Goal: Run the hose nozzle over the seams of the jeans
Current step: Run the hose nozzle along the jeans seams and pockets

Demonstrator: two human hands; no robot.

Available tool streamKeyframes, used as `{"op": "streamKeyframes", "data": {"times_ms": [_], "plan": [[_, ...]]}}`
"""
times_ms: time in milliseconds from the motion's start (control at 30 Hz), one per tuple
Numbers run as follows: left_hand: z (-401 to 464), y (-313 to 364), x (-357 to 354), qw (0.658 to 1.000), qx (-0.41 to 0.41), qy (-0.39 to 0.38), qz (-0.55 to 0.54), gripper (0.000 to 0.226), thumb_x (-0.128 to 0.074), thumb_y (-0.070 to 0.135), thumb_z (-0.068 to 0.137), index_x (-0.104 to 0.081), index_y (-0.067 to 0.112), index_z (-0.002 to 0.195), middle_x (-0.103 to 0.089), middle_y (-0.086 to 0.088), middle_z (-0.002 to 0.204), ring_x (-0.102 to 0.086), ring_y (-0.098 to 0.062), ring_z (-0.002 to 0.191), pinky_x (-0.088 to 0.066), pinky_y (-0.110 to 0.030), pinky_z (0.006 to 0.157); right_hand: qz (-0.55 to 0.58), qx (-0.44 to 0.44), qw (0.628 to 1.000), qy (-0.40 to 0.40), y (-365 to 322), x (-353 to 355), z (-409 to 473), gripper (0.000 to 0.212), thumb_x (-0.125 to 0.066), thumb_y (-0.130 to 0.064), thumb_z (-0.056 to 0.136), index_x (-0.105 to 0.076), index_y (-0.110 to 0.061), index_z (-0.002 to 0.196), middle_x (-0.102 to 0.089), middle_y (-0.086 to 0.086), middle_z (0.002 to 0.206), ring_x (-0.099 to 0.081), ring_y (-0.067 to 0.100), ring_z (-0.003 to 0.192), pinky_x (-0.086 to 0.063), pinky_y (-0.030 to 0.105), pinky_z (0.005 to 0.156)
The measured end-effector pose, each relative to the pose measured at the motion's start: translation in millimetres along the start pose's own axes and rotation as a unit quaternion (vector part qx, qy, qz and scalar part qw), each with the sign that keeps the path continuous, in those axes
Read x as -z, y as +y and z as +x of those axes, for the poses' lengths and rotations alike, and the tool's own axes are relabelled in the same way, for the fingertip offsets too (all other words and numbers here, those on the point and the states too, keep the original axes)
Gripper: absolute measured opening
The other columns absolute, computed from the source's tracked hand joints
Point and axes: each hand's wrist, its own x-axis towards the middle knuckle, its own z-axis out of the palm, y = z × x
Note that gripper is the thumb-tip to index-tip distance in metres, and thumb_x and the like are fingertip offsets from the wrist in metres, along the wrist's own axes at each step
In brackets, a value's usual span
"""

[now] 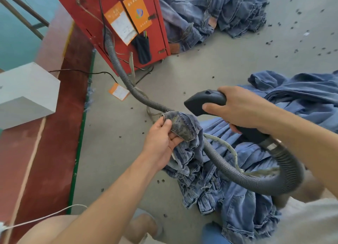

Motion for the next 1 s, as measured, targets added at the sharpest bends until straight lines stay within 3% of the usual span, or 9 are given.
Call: {"op": "streamKeyframes", "data": {"times_ms": [167,300,433,533,633,700,800,900,1000], "plan": [[6,7,5,0.998,-0.023,0.063,0.004,0.029,-0.042,0.006,0.109,-0.070,-0.001,0.108,-0.075,-0.015,0.095,-0.071,-0.024,0.085,-0.062,-0.035,0.070,-0.085,0.043,0.993,-0.072,0,4,-15,0.029,-0.064,-0.058,0.091,-0.054,-0.031,0.086,-0.065,-0.007,0.057,-0.061,0.012,0.037,-0.041,0.018,0.036],[3,10,1,0.997,-0.012,0.050,-0.055,0.033,-0.050,0.009,0.105,-0.059,-0.012,0.128,-0.070,-0.018,0.093,-0.070,-0.024,0.079,-0.062,-0.038,0.067,-0.174,0.065,0.981,-0.061,0,-13,-20,0.031,-0.061,-0.061,0.093,-0.048,-0.033,0.085,-0.064,-0.006,0.073,-0.061,0.008,0.048,-0.043,0.025,0.045],[5,9,3,0.996,-0.017,0.016,-0.087,0.035,-0.042,0.010,0.107,-0.053,-0.005,0.136,-0.068,-0.022,0.103,-0.071,-0.025,0.081,-0.063,-0.043,0.072,-0.172,0.092,0.981,-0.008,-2,-28,-18,0.034,-0.059,-0.062,0.093,-0.048,-0.030,0.094,-0.062,-0.007,0.076,-0.059,0.012,0.063,-0.046,0.031,0.056],[2,3,3,0.997,-0.019,-0.032,-0.061,0.023,-0.039,0.011,0.106,-0.057,0.002,0.118,-0.070,-0.020,0.101,-0.071,-0.027,0.083,-0.062,-0.047,0.077,-0.129,0.075,0.989,0.021,-10,-25,-7,0.034,-0.059,-0.058,0.096,-0.051,-0.025,0.100,-0.062,-0.003,0.079,-0.059,0.014,0.063,-0.045,0.033,0.054],[0,3,4,0.995,-0.022,-0.067,-0.073,0.017,-0.040,0.013,0.107,-0.055,0.007,0.106,-0.071,-0.021,0.103,-0.072,-0.029,0.087,-0.062,-0.048,0.077,-0.103,0.049,0.993,0.034,-9,-3,-5,0.031,-0.060,-0.057,0.095,-0.051,-0.028,0.093,-0.062,-0.004,0.067,-0.058,0.007,0.042,-0.041,0.026,0.043],[1,7,6,0.993,-0.027,-0.078,-0.090,0.015,-0.040,0.012,0.107,-0.053,0.010,0.099,-0.071,-0.018,0.097,-0.072,-0.028,0.084,-0.061,-0.045,0.074,-0.102,0.050,0.994,0.000,-4,10,-12,0.029,-0.061,-0.060,0.091,-0.051,-0.033,0.087,-0.064,-0.006,0.056,-0.058,0.008,0.035,-0.040,0.021,0.036],[0,5,6,0.992,-0.029,-0.088,-0.087,0.018,-0.043,0.012,0.105,-0.048,0.016,0.088,-0.064,-0.021,0.096,-0.071,-0.030,0.083,-0.060,-0.046,0.074,-0.112,0.046,0.990,-0.067,-5,7,-20,0.029,-0.062,-0.062,0.088,-0.054,-0.034,0.086,-0.066,-0.005,0.058,-0.061,0.010,0.037,-0.043,0.021,0.036],[-1,0,3,0.991,-0.023,-0.107,-0.075,0.011,-0.043,0.013,0.105,-0.046,0.015,0.095,-0.058,-0.027,0.108,-0.070,-0.035,0.091,-0.059,-0.051,0.080,-0.159,0.043,0.985,-0.055,-6,-8,-9,0.032,-0.061,-0.060,0.092,-0.057,-0.028,0.091,-0.066,-0.003,0.070,-0.061,0.007,0.042,-0.043,0.024,0.041],[3,3,6,0.991,-0.024,-0.097,-0.087,0.010,-0.041,0.012,0.106,-0.048,0.012,0.113,-0.066,-0.024,0.106,-0.072,-0.033,0.091,-0.060,-0.049,0.078,-0.121,0.028,0.992,-0.017,-6,-20,0,0.036,-0.060,-0.057,0.096,-0.055,-0.022,0.096,-0.064,0.002,0.077,-0.061,0.016,0.046,-0.044,0.027,0.045]]}}
